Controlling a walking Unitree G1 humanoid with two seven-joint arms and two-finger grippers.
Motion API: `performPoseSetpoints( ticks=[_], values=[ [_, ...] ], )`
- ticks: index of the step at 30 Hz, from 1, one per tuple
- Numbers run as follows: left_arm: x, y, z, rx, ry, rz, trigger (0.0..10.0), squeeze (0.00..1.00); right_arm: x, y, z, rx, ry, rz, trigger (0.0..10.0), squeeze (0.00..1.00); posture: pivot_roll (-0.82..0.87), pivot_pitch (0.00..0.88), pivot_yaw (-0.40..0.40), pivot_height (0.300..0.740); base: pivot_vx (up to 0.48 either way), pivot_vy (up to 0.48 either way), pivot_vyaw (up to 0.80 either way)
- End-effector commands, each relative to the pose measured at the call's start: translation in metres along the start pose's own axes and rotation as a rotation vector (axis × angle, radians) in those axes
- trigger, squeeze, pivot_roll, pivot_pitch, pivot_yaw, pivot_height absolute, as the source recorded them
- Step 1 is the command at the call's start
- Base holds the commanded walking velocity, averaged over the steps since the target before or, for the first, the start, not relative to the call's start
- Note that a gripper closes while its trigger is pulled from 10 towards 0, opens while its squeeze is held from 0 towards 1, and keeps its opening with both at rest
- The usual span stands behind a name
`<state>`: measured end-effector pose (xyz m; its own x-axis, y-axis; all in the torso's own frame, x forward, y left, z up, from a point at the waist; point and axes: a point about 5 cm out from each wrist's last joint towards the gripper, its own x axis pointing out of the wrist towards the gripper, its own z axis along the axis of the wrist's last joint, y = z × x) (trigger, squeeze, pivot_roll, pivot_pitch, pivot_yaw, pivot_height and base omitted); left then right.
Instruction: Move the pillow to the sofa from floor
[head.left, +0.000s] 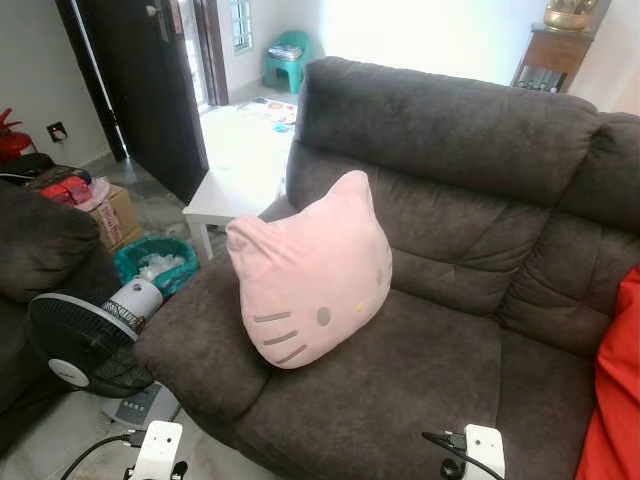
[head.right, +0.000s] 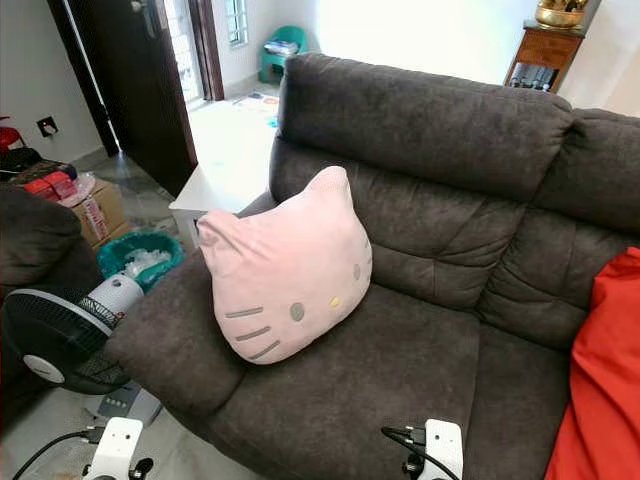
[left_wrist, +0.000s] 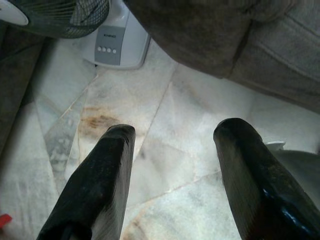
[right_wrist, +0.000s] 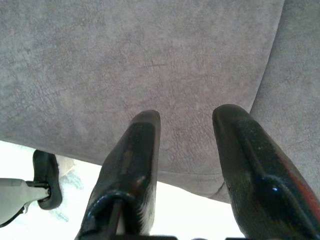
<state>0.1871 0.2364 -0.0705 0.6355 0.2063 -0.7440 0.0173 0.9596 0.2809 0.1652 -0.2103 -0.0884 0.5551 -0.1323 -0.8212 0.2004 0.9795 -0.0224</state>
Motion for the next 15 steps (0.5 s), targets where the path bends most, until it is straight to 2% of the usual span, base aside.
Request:
performPoseSetpoints(
  ticks=[1, 15],
  values=[
    [0.000, -0.003, 0.000, -0.002, 0.011, -0.011, 10.0, 0.00, -0.001, -0.005, -0.003, 0.010, 0.010, -0.007, 10.0, 0.00, 0.15, 0.000, -0.043, 0.740, -0.307, 0.000, 0.00],
    [-0.003, -0.009, -0.013, -0.021, 0.057, -0.015, 10.0, 0.00, -0.003, -0.013, -0.011, 0.006, 0.037, -0.012, 10.0, 0.00, 0.17, 0.000, -0.057, 0.740, -0.310, 0.000, 0.00]
  ],
)
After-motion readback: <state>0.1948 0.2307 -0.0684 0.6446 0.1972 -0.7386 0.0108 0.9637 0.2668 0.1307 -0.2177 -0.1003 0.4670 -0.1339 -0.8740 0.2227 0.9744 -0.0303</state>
